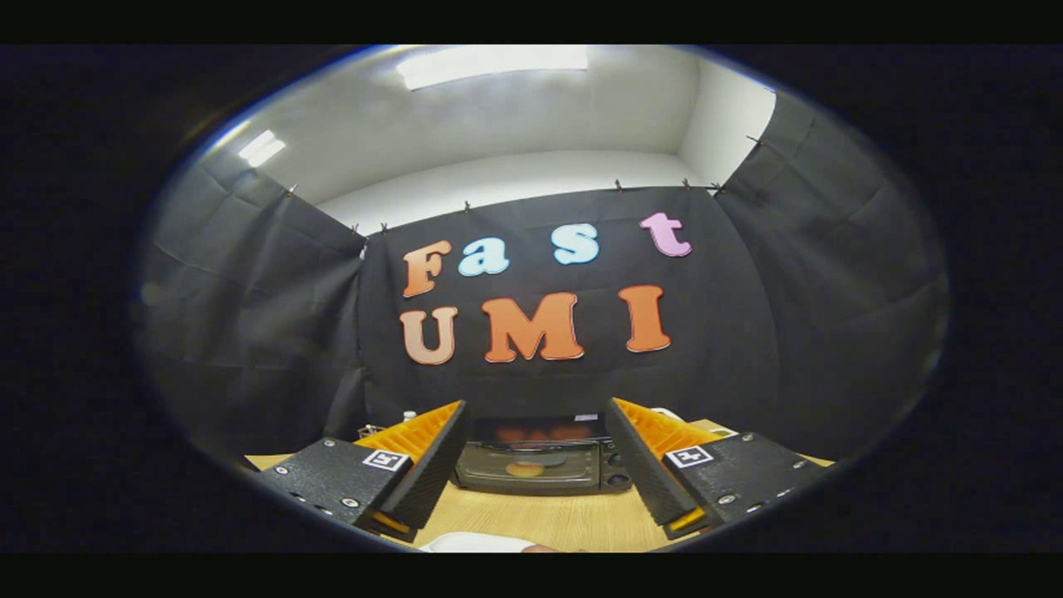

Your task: Open the toaster oven, put the food inside, and close the toaster oven door.

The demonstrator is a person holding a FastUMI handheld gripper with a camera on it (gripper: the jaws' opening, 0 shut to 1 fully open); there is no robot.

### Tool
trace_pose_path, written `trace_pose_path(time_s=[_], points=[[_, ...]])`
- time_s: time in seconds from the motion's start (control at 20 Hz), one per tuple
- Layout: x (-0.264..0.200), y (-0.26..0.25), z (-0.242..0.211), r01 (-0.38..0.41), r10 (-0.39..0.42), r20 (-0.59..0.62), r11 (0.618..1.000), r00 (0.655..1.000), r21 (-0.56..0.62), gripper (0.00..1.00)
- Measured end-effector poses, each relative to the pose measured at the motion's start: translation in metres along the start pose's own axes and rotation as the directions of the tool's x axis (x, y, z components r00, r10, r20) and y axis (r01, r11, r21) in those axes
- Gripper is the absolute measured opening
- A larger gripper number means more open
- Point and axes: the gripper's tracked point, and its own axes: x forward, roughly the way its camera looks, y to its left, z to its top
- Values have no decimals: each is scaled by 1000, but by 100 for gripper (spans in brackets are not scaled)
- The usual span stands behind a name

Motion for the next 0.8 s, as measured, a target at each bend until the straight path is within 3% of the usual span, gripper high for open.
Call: trace_pose_path(time_s=[0.8], points=[[-1, 5, -16, 11, -10, 10, 1000, 1000, -17, 97]])
